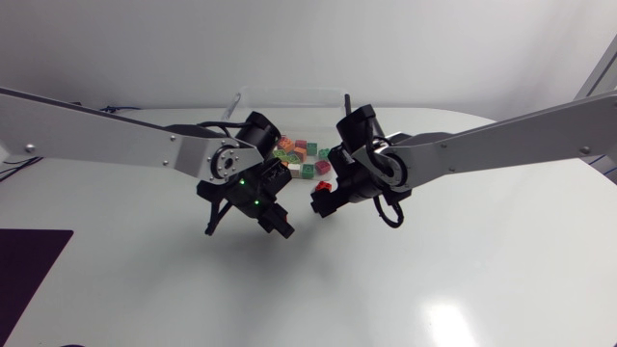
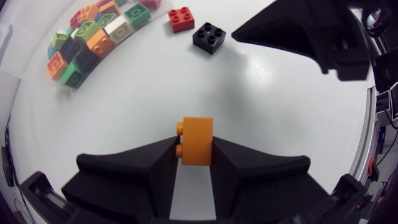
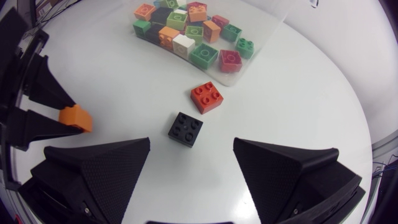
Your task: Place the duplo bricks in the container
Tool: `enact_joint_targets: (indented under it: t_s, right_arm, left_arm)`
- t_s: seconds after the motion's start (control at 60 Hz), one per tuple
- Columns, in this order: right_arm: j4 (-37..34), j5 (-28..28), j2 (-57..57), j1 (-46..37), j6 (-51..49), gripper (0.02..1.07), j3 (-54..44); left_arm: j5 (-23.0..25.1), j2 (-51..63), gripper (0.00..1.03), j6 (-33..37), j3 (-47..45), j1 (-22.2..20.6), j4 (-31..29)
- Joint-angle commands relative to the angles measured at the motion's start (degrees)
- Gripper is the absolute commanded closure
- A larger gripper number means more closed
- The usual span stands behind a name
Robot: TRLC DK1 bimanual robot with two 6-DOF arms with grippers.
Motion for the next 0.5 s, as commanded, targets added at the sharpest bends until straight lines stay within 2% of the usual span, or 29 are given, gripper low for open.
enact_joint_targets:
  t_s: [0.0,0.25,0.383,0.483]
  right_arm:
    - [-1.6,0.8,4.0,0.5,3.4,0.13,3.7]
    - [-6.2,2.9,12.3,1.2,7.4,0.14,11.6]
    - [-7.8,3.3,15.2,1.3,8.4,0.24,13.7]
    - [-8.1,4.0,16.0,1.5,8.9,0.38,14.2]
  left_arm:
    - [0.5,-3.7,0.92,1.9,-2.0,1.5,-0.4]
    - [0.5,-9.9,0.92,4.8,-1.5,7.1,-0.4]
    - [0.5,-12.5,0.92,6.0,0.2,9.3,-0.3]
    - [0.6,-13.9,0.92,6.5,1.9,10.5,-0.2]
